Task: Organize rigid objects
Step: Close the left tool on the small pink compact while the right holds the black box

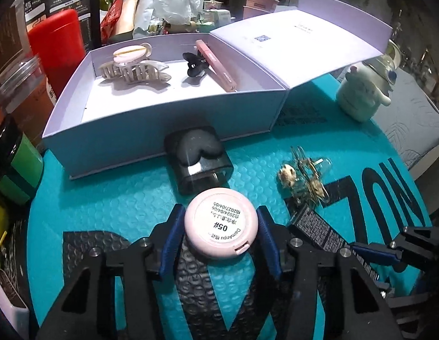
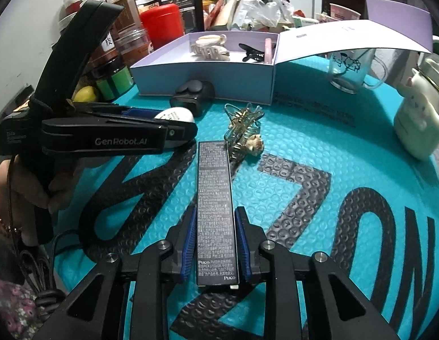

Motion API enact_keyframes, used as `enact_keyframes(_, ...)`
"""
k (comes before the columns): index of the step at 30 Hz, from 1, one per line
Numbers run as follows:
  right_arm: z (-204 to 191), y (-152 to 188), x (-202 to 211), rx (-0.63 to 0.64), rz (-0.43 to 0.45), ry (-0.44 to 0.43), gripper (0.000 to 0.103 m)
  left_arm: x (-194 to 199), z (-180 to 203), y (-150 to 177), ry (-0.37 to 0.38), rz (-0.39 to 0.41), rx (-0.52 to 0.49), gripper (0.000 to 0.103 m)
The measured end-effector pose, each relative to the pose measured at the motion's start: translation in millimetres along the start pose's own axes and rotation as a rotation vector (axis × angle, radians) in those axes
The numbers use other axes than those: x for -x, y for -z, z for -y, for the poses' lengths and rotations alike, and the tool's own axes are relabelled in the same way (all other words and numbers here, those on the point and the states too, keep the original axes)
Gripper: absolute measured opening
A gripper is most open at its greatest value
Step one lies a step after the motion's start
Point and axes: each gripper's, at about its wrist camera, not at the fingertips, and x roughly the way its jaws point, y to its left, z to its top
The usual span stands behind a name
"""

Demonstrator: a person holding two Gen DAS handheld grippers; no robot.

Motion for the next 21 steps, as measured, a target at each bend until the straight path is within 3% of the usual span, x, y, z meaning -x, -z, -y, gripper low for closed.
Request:
enact_keyframes(6,-5,8,3,0.029,0.005,0.034,0.026,13,13,19,0.01,-0.02,-0.037,0.051)
enact_keyframes(10,-3,13,4,-0.017,-0.003,0.034,0.026,24,20,36,0.014,-0.031,-0.045,0.051)
enact_keyframes(21,-6,27,16,-0.056,0.005,0.046,0.025,49,27,68,0.012,-0.033,-0.008,0.051)
